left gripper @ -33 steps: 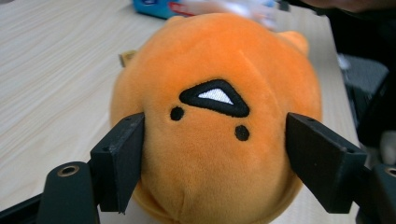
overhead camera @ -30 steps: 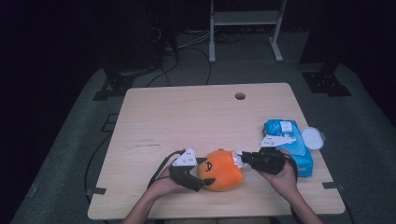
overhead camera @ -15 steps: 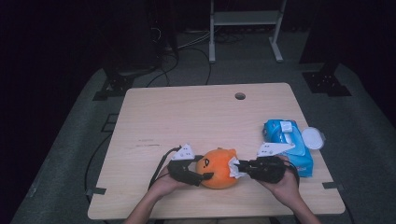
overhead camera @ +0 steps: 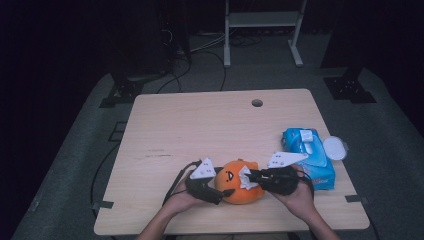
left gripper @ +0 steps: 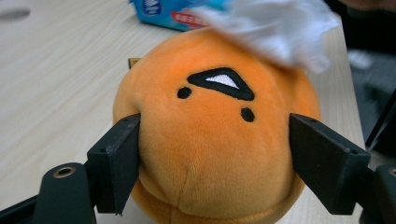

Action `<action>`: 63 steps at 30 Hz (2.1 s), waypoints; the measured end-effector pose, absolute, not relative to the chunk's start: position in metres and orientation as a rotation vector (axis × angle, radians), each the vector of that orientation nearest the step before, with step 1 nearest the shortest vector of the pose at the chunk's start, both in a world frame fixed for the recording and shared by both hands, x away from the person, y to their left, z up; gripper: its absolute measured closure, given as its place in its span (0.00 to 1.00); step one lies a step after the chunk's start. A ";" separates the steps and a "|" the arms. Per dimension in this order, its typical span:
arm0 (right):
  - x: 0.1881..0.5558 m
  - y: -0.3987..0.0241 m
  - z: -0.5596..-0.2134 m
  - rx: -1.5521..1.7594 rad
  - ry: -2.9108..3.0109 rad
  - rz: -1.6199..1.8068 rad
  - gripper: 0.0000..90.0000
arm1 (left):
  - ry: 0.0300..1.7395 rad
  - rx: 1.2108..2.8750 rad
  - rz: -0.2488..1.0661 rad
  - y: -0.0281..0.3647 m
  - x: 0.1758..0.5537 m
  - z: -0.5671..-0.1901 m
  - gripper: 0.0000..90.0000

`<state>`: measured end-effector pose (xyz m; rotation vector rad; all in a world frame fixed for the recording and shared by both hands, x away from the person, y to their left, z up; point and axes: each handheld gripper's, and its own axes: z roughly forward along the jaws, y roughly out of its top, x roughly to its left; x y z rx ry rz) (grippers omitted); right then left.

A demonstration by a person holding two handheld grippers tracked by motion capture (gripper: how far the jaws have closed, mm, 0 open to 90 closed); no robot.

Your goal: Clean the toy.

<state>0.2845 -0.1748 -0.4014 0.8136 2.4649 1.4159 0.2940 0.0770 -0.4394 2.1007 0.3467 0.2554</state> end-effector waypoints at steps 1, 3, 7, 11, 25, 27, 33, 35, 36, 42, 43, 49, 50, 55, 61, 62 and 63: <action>0.283 -0.170 -0.399 0.795 2.458 1.410 0.89 | 0.317 2.119 0.288 0.074 0.290 -0.439 0.25; 0.285 -0.168 -0.398 0.786 2.449 1.395 0.89 | 0.303 2.131 0.311 0.072 0.288 -0.438 0.25; 0.294 -0.186 -0.405 0.864 2.424 1.365 0.89 | 0.319 2.103 0.271 0.077 0.291 -0.440 0.24; 0.297 -0.202 -0.411 0.936 2.421 1.338 0.89 | 0.450 2.056 0.199 0.080 0.300 -0.441 0.08; 0.284 -0.174 -0.399 0.808 2.441 1.416 0.89 | 0.365 2.063 0.192 0.073 0.289 -0.435 0.19; 0.287 -0.179 -0.399 0.852 2.418 1.424 0.89 | 0.356 2.055 0.194 0.072 0.290 -0.435 0.21; 0.276 -0.160 -0.393 0.754 2.449 1.462 0.89 | 0.333 2.060 0.241 0.063 0.287 -0.433 0.27; 0.272 -0.147 -0.393 0.689 2.467 1.418 0.89 | 0.339 2.084 0.262 0.063 0.287 -0.435 0.27; 0.272 -0.147 -0.393 0.689 2.467 1.418 0.89 | 0.339 2.084 0.262 0.063 0.287 -0.435 0.28; 0.283 -0.167 -0.394 0.777 2.411 1.362 0.89 | 0.364 2.073 0.229 0.070 0.292 -0.440 0.28; 0.285 -0.172 -0.395 0.801 2.397 1.357 0.89 | 0.367 2.071 0.225 0.070 0.292 -0.440 0.28; 0.283 -0.173 -0.400 0.828 2.425 1.409 0.89 | 0.376 2.056 0.175 0.067 0.293 -0.437 0.19; 0.282 -0.170 -0.400 0.814 2.442 1.427 0.89 | 0.377 2.061 0.178 0.067 0.293 -0.438 0.20; 0.280 -0.162 -0.401 0.776 2.467 1.411 0.89 | 0.390 2.084 0.193 0.074 0.296 -0.443 0.27; 0.295 -0.194 -0.406 0.905 2.398 1.358 0.89 | 0.407 2.076 0.157 0.081 0.302 -0.446 0.26; 0.295 -0.196 -0.408 0.921 2.401 1.371 0.89 | 0.407 2.076 0.157 0.081 0.302 -0.446 0.23; 0.294 -0.196 -0.409 0.922 2.404 1.367 0.89 | 0.424 2.051 0.134 0.080 0.303 -0.443 0.19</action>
